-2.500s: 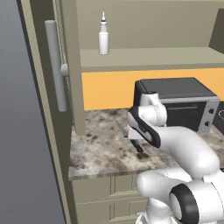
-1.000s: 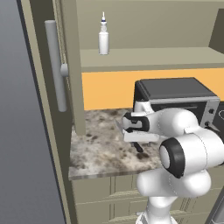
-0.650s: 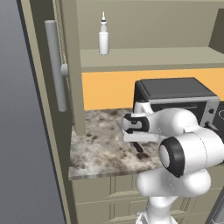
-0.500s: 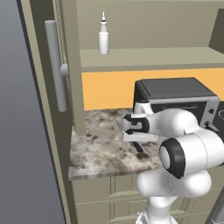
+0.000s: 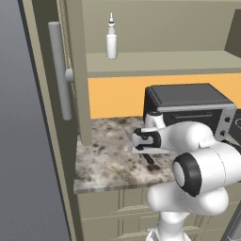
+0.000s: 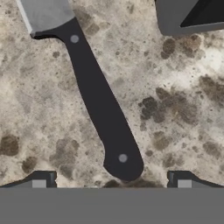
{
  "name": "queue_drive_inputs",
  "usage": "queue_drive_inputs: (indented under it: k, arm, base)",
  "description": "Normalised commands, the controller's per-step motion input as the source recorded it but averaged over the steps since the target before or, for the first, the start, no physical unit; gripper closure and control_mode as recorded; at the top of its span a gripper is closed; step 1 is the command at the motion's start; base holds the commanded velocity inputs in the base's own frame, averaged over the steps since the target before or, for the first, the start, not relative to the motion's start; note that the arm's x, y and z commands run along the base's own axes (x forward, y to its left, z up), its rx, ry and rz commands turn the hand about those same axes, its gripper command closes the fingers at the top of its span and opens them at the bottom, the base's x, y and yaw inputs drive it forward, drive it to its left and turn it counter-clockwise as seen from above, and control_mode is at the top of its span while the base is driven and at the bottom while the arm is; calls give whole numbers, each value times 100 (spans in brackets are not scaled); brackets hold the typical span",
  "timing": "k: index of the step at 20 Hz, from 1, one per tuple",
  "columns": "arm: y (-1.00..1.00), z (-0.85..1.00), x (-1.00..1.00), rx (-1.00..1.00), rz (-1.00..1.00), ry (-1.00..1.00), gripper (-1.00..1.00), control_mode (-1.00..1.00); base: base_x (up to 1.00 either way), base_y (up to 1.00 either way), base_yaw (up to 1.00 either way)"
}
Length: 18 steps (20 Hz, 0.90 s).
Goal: Move the cutting board and knife to the sink. Then move spray from the cabinet to the counter.
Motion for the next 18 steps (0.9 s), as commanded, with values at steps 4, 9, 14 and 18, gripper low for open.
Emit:
queue_drive_inputs:
  k: [4,9,14,18]
  arm:
    - [0,-10,7,0,0,-1,-100,-100]
    - [0,-11,13,0,0,0,-100,-100]
    - [0,-9,18,0,0,0,-100,-100]
    - [0,-9,14,0,0,0,-100,-100]
  base:
    - [0,0,0]
    - [0,0,0]
    - [0,0,0]
    - [0,0,0]
